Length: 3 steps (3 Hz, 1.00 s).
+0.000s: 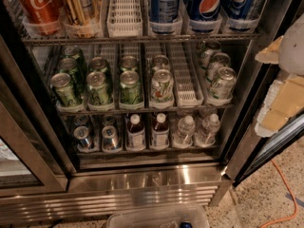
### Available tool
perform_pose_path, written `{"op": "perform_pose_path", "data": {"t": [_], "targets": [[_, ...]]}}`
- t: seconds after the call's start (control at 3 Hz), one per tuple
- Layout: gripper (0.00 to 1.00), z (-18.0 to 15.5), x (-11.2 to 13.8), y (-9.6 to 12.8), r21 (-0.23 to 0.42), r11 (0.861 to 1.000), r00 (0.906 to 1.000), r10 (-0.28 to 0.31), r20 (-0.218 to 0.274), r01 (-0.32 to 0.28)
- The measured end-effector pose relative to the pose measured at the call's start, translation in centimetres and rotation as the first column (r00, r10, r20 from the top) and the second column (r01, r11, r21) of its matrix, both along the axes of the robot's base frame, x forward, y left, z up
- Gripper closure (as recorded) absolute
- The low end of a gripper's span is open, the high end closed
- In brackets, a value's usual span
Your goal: Pick green can from middle shelf of fridge
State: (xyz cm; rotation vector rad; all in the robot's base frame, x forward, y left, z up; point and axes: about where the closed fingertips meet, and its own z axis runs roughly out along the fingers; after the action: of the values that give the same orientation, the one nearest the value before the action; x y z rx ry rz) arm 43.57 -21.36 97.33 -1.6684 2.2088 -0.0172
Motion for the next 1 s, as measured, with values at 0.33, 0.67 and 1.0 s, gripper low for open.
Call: {"op": "perform_pose_path", "data": {"t": [0.33,0.67,1.0], "targets": [[0.00,-3.0,-0.9,2.6,0.149,0.989,0.9972,-0.005,-0.075,0.016],[0.00,-6.3,-4.1,9.6,0.385,0.922,0.9795,0.035,-0.198,0.045],[0.00,-7.4,-5.2,14.3,0.547,0.834,0.9784,0.051,-0.200,0.068]]}}
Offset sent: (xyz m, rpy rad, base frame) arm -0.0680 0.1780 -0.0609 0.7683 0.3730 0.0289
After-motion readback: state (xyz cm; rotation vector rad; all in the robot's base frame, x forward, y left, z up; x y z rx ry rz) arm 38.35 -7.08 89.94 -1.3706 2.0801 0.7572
